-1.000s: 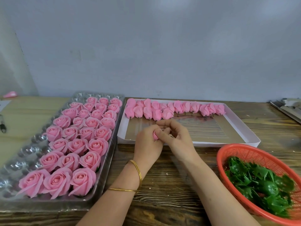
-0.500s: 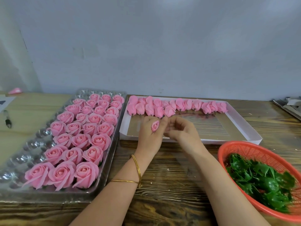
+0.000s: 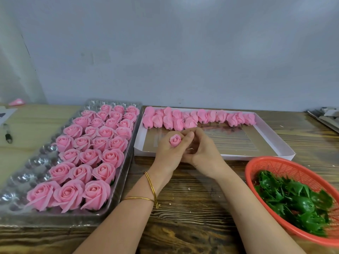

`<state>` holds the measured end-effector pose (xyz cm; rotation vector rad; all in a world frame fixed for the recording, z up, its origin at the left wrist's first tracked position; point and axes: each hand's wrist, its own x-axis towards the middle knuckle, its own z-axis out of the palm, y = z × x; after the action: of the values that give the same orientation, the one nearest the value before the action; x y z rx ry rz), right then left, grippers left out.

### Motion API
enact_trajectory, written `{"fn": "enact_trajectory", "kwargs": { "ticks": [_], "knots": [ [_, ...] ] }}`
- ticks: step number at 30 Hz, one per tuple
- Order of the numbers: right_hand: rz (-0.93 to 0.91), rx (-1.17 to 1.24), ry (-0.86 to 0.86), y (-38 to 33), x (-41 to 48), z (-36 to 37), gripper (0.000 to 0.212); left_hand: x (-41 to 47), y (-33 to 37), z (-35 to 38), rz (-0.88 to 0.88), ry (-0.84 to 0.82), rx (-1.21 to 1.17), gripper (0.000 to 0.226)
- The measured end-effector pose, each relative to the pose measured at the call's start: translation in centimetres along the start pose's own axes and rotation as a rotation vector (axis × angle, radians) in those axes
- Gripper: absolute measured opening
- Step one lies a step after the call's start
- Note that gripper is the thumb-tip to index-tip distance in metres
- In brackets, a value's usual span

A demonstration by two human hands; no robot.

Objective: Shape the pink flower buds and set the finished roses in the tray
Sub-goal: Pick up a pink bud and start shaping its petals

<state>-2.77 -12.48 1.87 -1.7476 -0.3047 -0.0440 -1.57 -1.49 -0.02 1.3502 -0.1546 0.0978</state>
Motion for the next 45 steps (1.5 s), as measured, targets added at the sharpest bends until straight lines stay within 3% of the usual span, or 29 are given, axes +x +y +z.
{"fn": "enact_trajectory", "kwargs": {
  "ticks": [7,13,18,24,29,32,38,45],
  "knots": [
    [-0.001,-0.038,-0.081,-0.3,-0.1,-0.4,0.047,0.3,-0.5,-0.5,0.014,-0.042,0.054,0.019],
    [-0.003,-0.049,-0.08,-0.1,0.0,-0.3,0.049,0.5,-1.0,-0.3,0.018,-0.012,0.029,0.022],
    [-0.065,-0.153,-0.017,0.3,0.1,0.6,0.047,0.7,-1.3,0.0,-0.022,0.036,0.016,0.042],
    [-0.074,-0.186,0.012,0.8,0.2,0.5,0.055,0.4,-0.8,-0.3,0.054,-0.032,0.076,0.016],
    [-0.092,-0.186,-0.026,0.5,0.1,0.4,0.057,0.4,-0.6,-0.6,0.084,-0.03,0.093,0.023],
    [-0.094,-0.156,-0.038,0.6,0.2,0.4,0.047,0.4,-0.7,-0.4,0.1,-0.009,0.076,0.028],
    [-0.115,-0.265,0.054,1.1,0.1,0.9,0.041,0.4,-1.2,-0.1,0.074,0.02,0.151,0.032],
    [-0.087,-0.228,0.102,0.9,0.3,0.7,0.064,0.0,-0.4,-0.3,0.08,-0.004,0.109,0.026]
  ]
}}
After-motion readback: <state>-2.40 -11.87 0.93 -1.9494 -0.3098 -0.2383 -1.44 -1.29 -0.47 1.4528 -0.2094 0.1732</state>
